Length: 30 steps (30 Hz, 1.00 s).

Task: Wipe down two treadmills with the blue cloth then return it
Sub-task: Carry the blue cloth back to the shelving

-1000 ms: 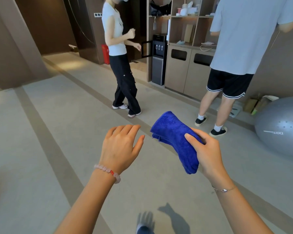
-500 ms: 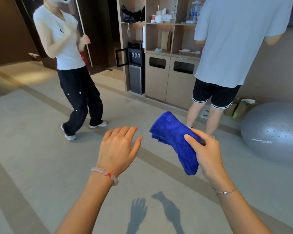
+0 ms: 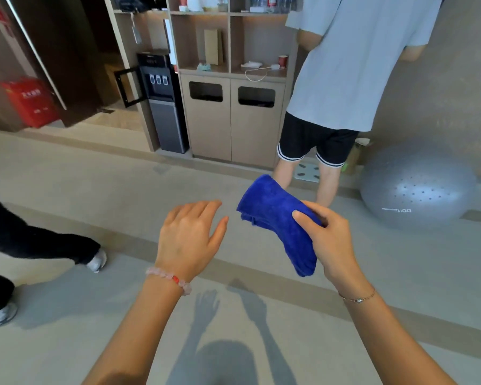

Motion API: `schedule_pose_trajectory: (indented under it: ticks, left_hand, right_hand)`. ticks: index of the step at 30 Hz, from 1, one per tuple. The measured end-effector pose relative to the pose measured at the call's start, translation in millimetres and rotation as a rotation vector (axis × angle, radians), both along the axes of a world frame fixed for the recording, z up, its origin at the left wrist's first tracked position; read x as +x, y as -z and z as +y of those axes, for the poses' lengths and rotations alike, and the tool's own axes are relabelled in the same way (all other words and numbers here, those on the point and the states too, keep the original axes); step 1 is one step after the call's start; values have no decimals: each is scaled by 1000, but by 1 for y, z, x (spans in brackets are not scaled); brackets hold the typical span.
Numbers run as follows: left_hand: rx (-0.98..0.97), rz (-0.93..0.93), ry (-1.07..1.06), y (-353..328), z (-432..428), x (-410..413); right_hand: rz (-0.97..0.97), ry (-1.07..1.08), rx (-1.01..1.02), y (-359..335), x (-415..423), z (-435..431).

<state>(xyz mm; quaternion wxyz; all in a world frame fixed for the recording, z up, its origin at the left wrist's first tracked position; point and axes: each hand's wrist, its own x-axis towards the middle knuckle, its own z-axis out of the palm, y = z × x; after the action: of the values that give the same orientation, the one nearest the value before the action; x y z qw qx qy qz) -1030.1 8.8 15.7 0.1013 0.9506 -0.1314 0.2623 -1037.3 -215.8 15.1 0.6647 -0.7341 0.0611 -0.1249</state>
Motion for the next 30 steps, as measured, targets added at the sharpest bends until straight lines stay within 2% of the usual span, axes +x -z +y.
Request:
schedule_pose_trajectory:
  ticks: [6, 11, 19, 24, 30]
  left_hand:
    - [-5, -9, 58, -8, 71, 97]
    - [1, -21, 95, -6, 91, 157]
    - [-18, -10, 194, 5, 81, 263]
    - [22, -19, 231, 7, 59, 350]
    - [-27, -48, 319, 3, 32, 451]
  right_hand:
    - [20, 62, 3, -2, 81, 62]
    - [42, 105, 8, -1, 134, 84]
    - [35, 190, -11, 4, 228, 79]
    - [29, 245, -5, 10, 304, 60]
    - [38, 310, -15, 3, 391, 39]
